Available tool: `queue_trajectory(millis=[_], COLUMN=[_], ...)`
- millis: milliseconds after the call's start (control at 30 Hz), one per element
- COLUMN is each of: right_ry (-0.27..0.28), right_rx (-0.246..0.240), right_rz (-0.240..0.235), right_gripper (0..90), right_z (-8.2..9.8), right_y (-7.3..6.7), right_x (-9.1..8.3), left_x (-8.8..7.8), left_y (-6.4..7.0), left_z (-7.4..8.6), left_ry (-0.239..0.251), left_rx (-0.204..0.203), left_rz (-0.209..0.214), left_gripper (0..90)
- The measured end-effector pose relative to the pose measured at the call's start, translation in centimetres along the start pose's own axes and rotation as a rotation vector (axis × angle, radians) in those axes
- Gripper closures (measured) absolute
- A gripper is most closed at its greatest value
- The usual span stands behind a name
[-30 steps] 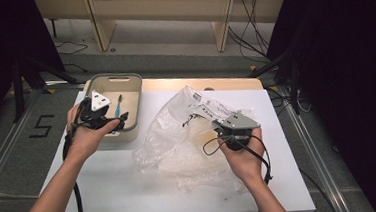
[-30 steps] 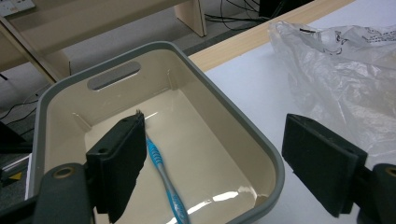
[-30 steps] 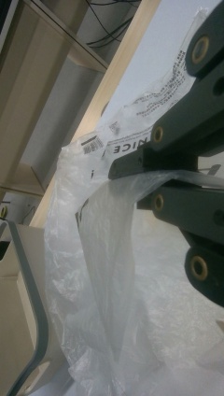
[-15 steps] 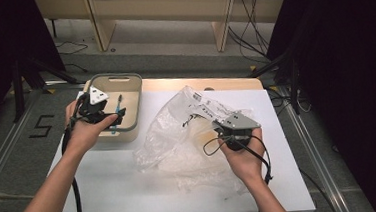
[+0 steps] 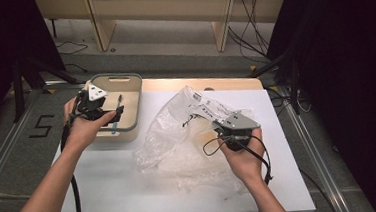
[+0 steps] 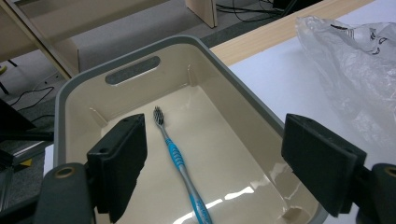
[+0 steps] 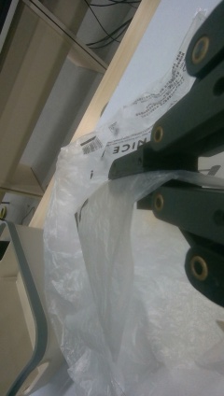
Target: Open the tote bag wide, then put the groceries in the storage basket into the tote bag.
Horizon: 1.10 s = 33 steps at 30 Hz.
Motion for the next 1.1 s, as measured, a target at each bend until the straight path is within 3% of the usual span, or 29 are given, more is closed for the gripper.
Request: queue_trajectory(millis=[600, 800, 1033, 1100], right_ry=[0.002, -0.002, -0.002, -0.003], right_rx=[0.000, 0.003, -0.005, -0.003], right_rz=[-0.001, 0.004, -0.009, -0.012], right_gripper=[90.0, 90.0, 90.0, 90.0], right_z=[0.0, 0.0, 0.1, 0.1], right_y=[0.0, 0.1, -0.3, -0.3], right_x=[0.1, 0.2, 0.2, 0.2], left_x=[1.4, 2.9, 4.8, 5.4], left_y=[-0.6, -0.8, -1.3, -1.4], left_z=[0.7, 1.0, 1.4, 1.5], left_ry=[-0.052, -0.101, -0.172, -0.194], left_rx=[-0.027, -0.040, -0.050, -0.072], left_rz=[-0.002, -0.004, -0.039, -0.041], left_gripper=[25.4, 27.1, 29.7, 30.2])
Point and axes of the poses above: each handheld gripper's, and its own axes: x roughly forward along the jaws, z roughly out of its underside, y roughly to its right, the point moved 6 cm from there along x, roughly forward along the jaws, and after that the axes turned 7 degrees about y, right-handed, at the moved point
